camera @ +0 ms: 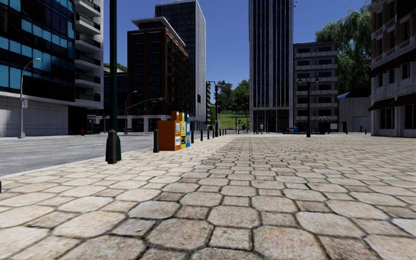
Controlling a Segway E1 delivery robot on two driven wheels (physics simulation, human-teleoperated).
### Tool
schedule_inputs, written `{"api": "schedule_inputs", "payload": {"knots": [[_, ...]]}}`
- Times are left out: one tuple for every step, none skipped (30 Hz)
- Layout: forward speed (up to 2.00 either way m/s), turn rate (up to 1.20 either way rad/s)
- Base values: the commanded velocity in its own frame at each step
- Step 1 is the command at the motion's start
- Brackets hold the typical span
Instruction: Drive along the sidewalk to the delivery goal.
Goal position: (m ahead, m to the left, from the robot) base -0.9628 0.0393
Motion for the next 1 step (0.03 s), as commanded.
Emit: {"api": "schedule_inputs", "payload": {"knots": [[0.0, 0.0]]}}
